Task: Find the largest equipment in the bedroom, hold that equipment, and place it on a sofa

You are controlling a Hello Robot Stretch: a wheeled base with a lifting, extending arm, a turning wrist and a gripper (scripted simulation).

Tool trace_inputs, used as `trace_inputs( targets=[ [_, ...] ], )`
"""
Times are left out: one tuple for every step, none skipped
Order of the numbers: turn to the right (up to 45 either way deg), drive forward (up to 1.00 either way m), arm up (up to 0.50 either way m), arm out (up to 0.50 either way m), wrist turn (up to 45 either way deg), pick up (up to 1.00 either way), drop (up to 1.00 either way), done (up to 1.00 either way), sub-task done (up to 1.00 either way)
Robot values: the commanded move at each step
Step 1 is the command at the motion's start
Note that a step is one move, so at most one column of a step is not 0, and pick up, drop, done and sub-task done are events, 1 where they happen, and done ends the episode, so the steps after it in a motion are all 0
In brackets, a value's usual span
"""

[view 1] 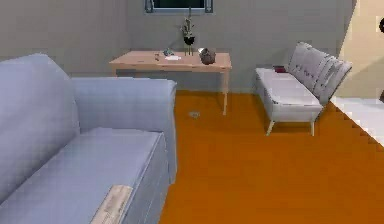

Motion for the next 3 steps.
trace_inputs(
  targets=[
    [0.0,0.35,0.00,0.00,0.0,0.00,0.00,0.00,0.00],
    [45.0,0.00,0.00,0.00,0.0,0.00,0.00,0.00,0.00],
    [45.0,0.00,0.00,0.00,0.0,0.00,0.00,0.00,0.00]
  ],
)
